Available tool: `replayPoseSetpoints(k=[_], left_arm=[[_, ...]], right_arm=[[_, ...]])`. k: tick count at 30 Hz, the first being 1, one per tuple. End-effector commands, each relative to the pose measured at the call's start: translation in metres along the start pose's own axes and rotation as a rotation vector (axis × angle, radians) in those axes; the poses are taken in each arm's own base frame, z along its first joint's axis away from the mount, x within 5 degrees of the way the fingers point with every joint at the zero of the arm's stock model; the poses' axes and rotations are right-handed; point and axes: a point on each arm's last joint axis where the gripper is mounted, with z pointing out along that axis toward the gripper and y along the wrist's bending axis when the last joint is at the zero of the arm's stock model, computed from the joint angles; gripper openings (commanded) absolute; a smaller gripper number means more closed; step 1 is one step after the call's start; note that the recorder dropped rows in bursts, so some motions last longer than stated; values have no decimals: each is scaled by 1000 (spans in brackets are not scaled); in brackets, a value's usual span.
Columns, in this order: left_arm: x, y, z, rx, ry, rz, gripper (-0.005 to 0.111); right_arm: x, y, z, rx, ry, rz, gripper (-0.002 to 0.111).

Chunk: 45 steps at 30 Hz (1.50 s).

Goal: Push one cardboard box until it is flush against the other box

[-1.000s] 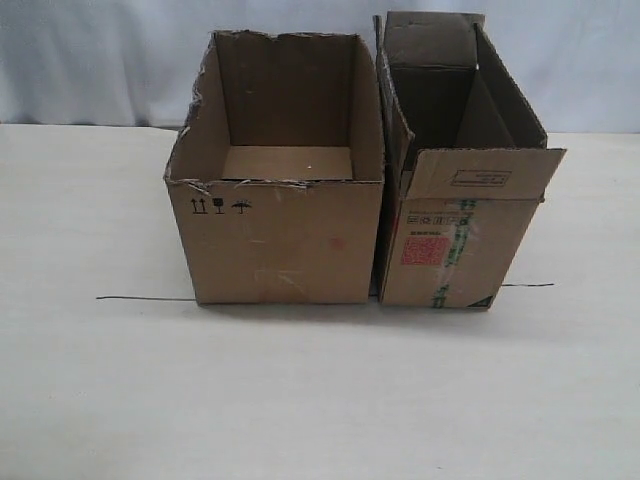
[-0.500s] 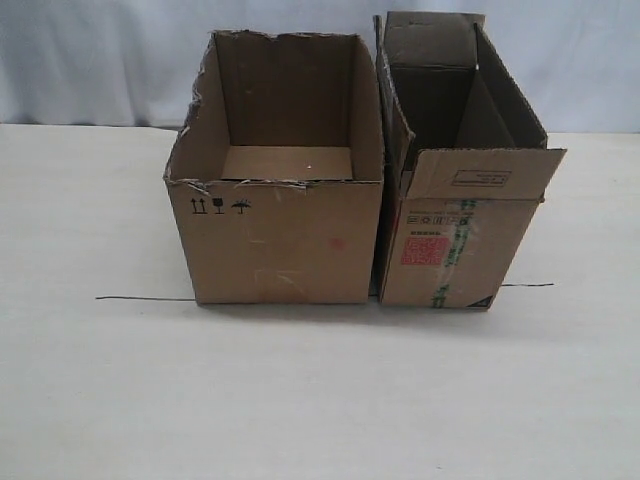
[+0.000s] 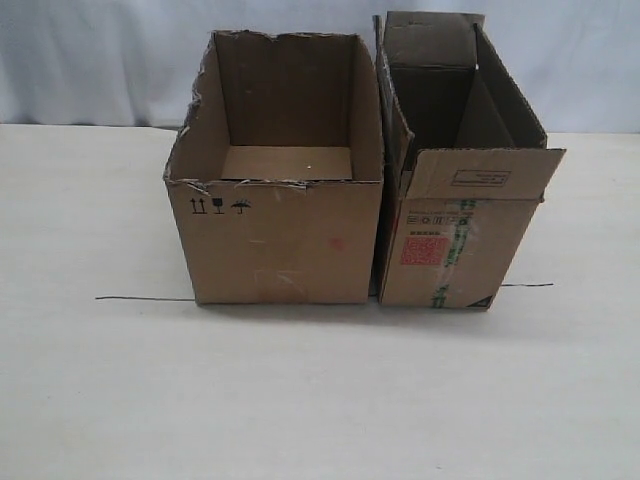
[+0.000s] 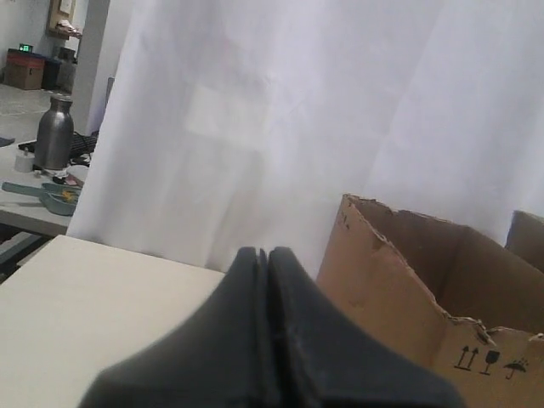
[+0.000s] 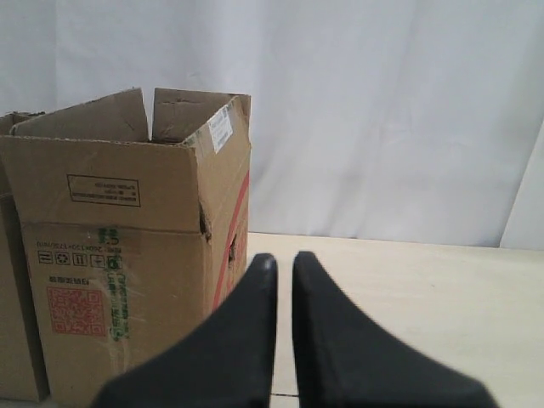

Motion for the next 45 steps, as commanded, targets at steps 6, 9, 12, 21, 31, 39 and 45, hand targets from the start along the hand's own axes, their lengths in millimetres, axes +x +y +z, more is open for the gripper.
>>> replayPoseSetpoints(k=[6,9,12,21,31,39,45], left_arm=[[4,4,0,-44,32,67,0],[8,5,-1,-46,85,88,0],[8,5,-1,-46,84,90,0],[13,6,-1,-52,139,117,0],[16,6,-2,-57,171,119,0],[17,7,-2,-59,183,123,0],[17,7,-2,-59,183,123,0]], right_arm=[[1,0,0,6,2,-1,5],[1,0,0,6,2,-1,5],[1,0,0,6,2,-1,5],[1,0,0,6,2,-1,5],[1,0,0,6,2,-1,5],[1,0,0,6,2,-1,5],[1,0,0,6,2,-1,5]])
